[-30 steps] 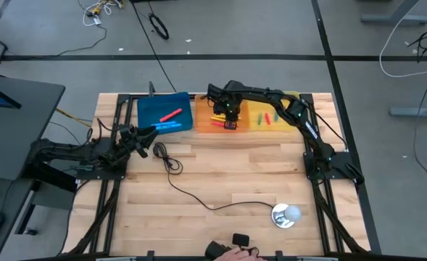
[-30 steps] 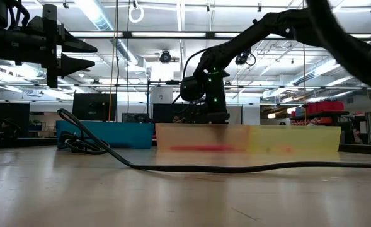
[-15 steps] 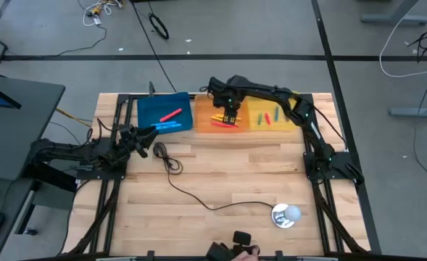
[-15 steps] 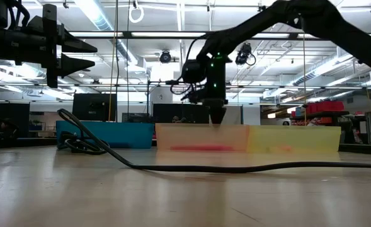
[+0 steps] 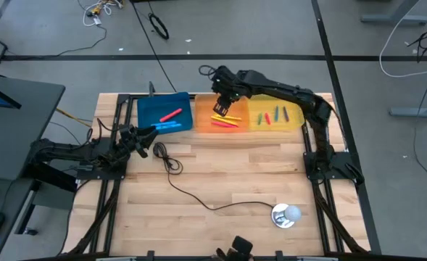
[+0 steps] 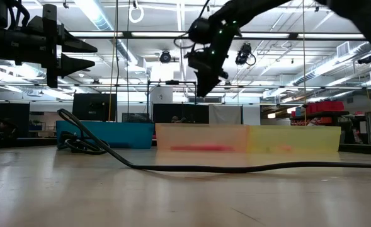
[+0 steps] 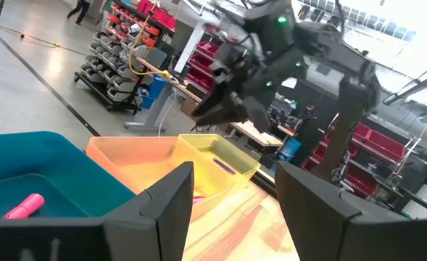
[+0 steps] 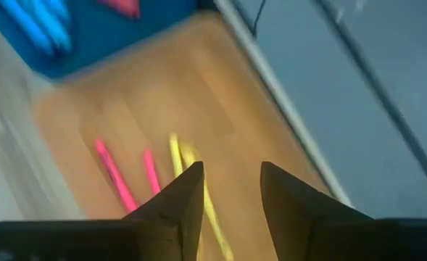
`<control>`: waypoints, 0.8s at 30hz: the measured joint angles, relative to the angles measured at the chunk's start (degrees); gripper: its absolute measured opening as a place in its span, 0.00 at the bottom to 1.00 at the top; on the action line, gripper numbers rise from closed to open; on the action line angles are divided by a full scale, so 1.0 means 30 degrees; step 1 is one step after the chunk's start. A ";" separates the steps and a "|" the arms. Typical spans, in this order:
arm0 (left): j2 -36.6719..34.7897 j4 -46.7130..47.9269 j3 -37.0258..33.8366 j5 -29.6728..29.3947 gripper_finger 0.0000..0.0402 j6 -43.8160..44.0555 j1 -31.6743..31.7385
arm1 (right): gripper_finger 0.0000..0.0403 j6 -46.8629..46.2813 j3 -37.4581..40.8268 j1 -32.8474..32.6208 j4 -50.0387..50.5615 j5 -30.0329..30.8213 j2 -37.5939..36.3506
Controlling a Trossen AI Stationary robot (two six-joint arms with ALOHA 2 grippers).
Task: Pick & Place Markers
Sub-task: Return to Home Position
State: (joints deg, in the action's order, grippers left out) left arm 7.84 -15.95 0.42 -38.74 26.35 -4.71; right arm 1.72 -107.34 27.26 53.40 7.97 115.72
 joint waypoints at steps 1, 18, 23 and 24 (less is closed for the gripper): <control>0.0000 -0.0006 0.0001 -0.0001 0.50 0.0006 0.0001 | 0.34 -0.0104 0.0909 -0.0135 -0.1221 0.0018 -0.0645; 0.0003 -0.0006 -0.0006 -0.0001 0.50 0.0001 0.0001 | 0.49 -0.1445 1.6112 -0.1469 -1.7414 0.4713 -1.1686; 0.0007 -0.0006 -0.0006 -0.0001 0.50 0.0006 -0.0006 | 0.64 -0.1431 1.8524 -0.1462 -1.9316 0.4500 -1.4034; 0.0001 -0.0006 -0.0006 -0.0001 0.50 0.0006 0.0001 | 0.67 -0.1338 1.8991 -0.1462 -1.9898 0.4373 -1.4439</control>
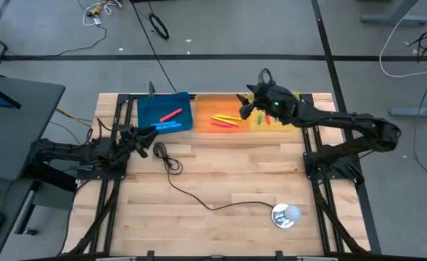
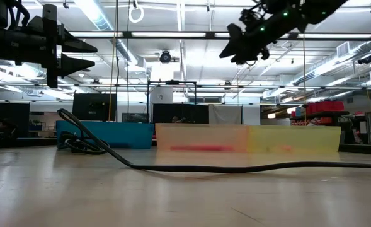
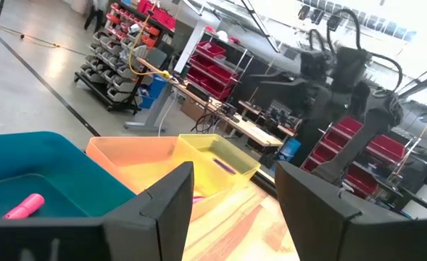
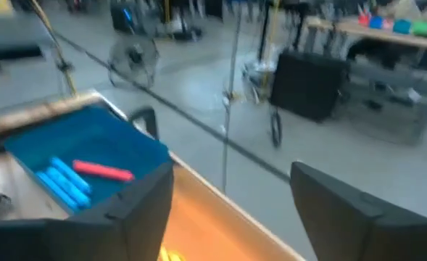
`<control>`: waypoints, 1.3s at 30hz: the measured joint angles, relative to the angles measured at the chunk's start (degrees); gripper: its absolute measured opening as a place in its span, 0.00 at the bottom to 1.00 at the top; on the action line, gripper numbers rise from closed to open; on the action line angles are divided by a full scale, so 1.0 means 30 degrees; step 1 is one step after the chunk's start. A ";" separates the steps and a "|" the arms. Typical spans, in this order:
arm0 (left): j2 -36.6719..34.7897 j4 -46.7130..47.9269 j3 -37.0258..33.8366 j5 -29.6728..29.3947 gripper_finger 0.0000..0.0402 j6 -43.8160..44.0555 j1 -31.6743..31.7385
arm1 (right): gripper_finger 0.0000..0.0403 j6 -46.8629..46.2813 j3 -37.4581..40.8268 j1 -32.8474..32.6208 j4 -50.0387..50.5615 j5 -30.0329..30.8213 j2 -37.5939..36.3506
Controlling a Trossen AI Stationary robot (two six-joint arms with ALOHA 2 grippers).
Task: Pick & Place Markers
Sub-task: Return to Home Position
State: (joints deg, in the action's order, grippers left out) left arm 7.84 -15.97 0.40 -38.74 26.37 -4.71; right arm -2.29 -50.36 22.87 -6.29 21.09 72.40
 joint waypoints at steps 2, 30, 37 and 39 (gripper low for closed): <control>0.0007 0.0002 0.0002 0.0000 0.50 -0.0002 0.0001 | 0.72 0.0272 0.1046 0.0091 -0.1436 -0.0379 -0.0861; 0.0001 0.0000 0.0002 0.0000 0.50 0.0000 -0.0002 | 0.78 -0.1083 1.5493 0.2924 -0.9090 -0.0390 -1.2002; 0.0007 0.0000 0.0003 0.0000 0.50 0.0000 -0.0002 | 0.78 -0.0781 1.6493 0.3348 -0.8591 -0.0387 -1.3904; 0.0006 0.0000 0.0001 0.0000 0.50 -0.0002 0.0000 | 0.78 -0.0519 1.6493 0.3511 -0.8146 -0.0378 -1.4613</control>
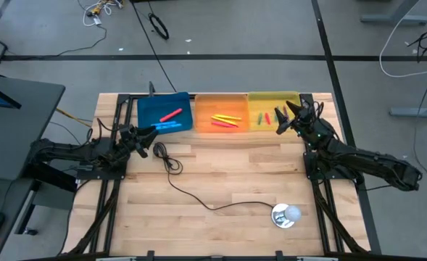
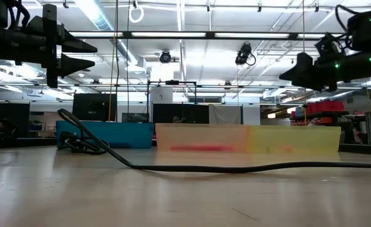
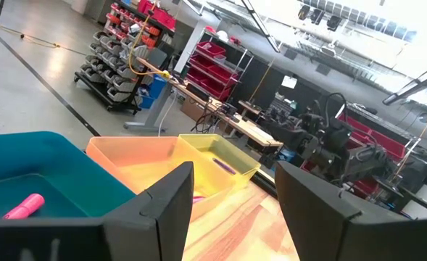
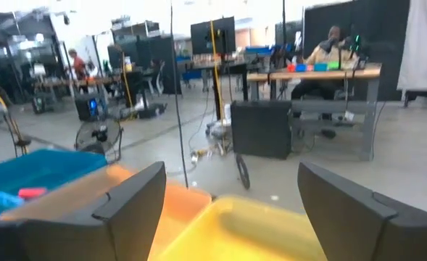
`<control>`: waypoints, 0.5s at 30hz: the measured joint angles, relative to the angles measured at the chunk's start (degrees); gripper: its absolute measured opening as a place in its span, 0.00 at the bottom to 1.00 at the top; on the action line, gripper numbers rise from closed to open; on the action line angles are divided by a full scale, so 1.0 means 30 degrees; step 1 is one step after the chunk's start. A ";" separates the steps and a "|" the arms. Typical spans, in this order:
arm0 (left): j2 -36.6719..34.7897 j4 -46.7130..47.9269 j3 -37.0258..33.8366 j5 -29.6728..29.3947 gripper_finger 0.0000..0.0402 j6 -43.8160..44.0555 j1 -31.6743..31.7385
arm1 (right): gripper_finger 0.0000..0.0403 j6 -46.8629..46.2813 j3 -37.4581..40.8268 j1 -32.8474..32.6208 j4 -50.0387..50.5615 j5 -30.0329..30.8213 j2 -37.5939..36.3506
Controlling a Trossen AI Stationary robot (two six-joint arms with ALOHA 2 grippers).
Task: Pick & Place Markers
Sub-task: Return to Home Position
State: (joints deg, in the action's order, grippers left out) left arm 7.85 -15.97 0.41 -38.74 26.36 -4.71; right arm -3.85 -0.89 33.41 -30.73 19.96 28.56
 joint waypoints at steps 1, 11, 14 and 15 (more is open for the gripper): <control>-0.0006 0.0000 -0.0001 0.0000 0.50 0.0002 0.0001 | 0.78 0.0092 -0.0002 0.0074 0.0109 -0.0002 -0.0458; 0.0001 0.0000 -0.0001 0.0000 0.50 0.0002 -0.0005 | 0.78 -0.0421 -0.0036 0.0307 0.4490 0.0020 -0.5736; -0.0004 0.0000 0.0001 0.0000 0.50 0.0000 -0.0002 | 0.78 -0.1577 -0.0036 0.0307 0.7127 0.0021 -0.6920; 0.0001 0.0000 0.0002 0.0000 0.50 0.0002 -0.0006 | 0.78 -0.1941 -0.0036 0.0307 0.8035 0.0012 -0.7287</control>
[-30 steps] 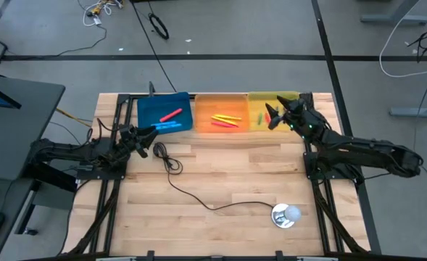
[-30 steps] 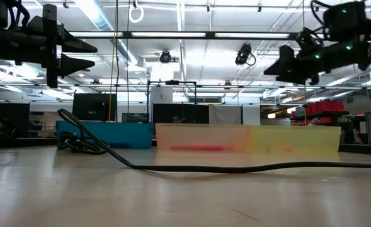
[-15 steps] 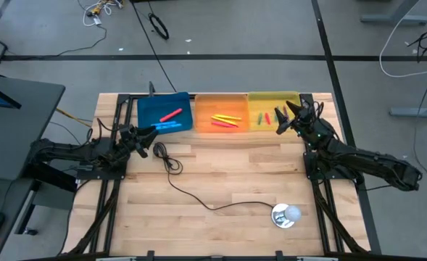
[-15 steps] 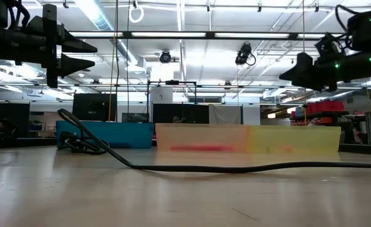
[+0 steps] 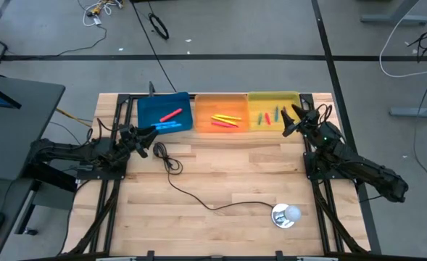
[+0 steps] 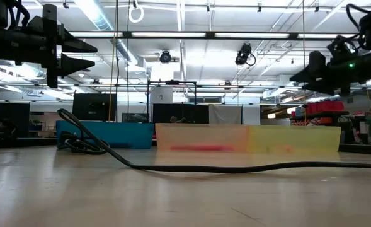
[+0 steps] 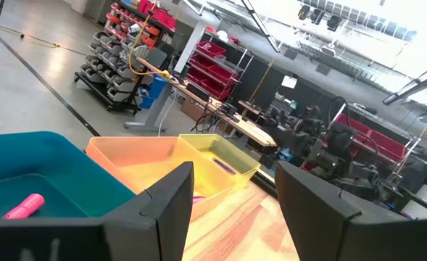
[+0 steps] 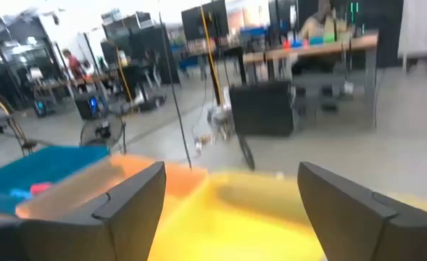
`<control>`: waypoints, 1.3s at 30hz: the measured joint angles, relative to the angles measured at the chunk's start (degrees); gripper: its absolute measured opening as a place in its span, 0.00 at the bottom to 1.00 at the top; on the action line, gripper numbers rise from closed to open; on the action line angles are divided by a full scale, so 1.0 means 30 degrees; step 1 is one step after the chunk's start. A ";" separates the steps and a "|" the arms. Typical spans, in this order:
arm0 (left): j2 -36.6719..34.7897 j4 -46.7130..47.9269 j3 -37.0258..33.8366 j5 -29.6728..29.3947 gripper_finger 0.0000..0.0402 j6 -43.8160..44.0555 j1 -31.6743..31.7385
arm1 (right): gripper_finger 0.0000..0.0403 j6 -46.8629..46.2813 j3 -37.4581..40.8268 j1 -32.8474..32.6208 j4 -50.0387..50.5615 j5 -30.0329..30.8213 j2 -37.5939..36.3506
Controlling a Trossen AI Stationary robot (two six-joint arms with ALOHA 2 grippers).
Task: Pick & Place Markers
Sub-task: Return to Home Position
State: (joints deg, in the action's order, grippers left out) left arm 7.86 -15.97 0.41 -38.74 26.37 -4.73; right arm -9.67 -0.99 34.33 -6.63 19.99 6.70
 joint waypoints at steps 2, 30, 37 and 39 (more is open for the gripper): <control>0.0000 0.0000 0.0000 0.0000 0.50 0.0000 0.0006 | 0.78 -0.0607 0.0019 0.0000 0.1294 -0.0023 -0.0567; 0.0000 0.0000 0.0003 0.0000 0.50 0.0000 0.0000 | 0.78 0.0881 -0.0007 -0.0015 0.1090 -0.0512 -0.1823; -0.0005 0.0000 -0.0003 0.0000 0.50 0.0000 0.0007 | 0.78 0.0889 -0.0007 -0.0015 0.1083 -0.0512 -0.1823; -0.0001 0.0000 -0.0003 0.0000 0.50 0.0000 0.0001 | 0.78 0.0889 -0.0007 -0.0015 0.1087 -0.0512 -0.1815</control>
State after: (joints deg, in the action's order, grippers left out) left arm 7.85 -15.97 0.40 -38.74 26.37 -4.73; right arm -7.01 -1.02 34.28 -3.37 18.46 1.26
